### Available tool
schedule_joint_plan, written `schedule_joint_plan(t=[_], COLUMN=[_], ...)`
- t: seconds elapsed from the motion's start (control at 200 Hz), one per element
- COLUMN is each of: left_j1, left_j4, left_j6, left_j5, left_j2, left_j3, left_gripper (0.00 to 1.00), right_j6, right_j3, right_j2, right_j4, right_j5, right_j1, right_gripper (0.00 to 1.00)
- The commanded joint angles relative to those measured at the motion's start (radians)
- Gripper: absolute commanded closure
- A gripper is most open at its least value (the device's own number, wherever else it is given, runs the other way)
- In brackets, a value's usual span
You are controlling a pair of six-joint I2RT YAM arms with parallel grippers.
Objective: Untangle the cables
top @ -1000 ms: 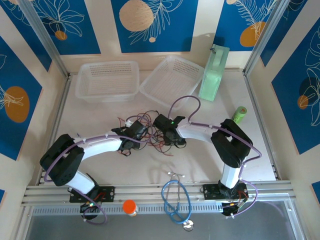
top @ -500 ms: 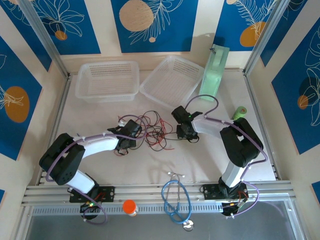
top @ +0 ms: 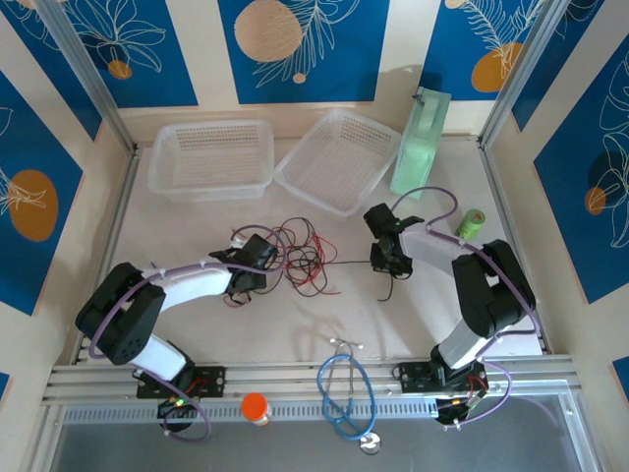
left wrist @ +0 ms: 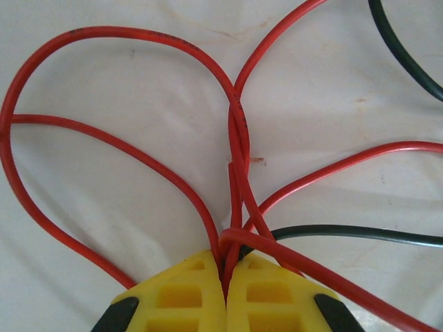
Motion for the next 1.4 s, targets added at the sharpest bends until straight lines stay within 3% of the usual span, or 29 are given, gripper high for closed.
schedule_joint_plan(t=[0.0,0.17,0.28,0.39,0.565,0.8,0.9,1.06,1.166,1.396], left_j1=[0.041,0.041,0.041,0.041,0.041,0.041,0.041,0.047,0.057,0.108], left_j4=[-0.084,-0.084,-0.086,-0.088,-0.072,-0.07,-0.079,-0.089,-0.045,0.028], left_j6=[-0.011,0.006,0.028,0.043,0.047,0.048,0.045,0.027,0.009,-0.04], left_j5=[-0.07,-0.056,-0.037,-0.021,-0.001,-0.011,-0.028,-0.072,-0.11,-0.139], left_j2=[-0.001,0.002,-0.014,-0.026,-0.018,-0.02,-0.024,-0.029,-0.032,-0.016], left_j3=[-0.016,0.003,0.021,0.041,0.052,0.049,0.049,0.044,0.014,-0.035], left_gripper=[1.0,1.0,1.0,1.0,1.0,1.0,1.0,1.0,1.0,1.0], right_j6=[0.028,0.019,-0.007,-0.02,0.012,0.028,0.037,0.048,0.04,-0.019], right_j3=[-0.019,-0.006,0.022,0.036,0.13,0.321,0.347,0.327,0.3,0.214], right_j2=[-0.054,-0.092,-0.167,-0.247,-0.136,0.145,0.215,0.259,0.239,0.127], right_j4=[-0.067,-0.104,-0.131,-0.07,0.002,0.0,0.015,0.039,0.0,-0.151], right_j5=[0.028,-0.002,-0.094,-0.211,-0.253,-0.15,-0.102,-0.046,0.011,0.16], right_j1=[-0.022,-0.05,-0.035,0.04,0.178,0.229,0.219,0.195,0.179,0.121], right_gripper=[0.73,0.68,0.49,0.32,0.31,0.38,0.46,0.83,1.0,1.0])
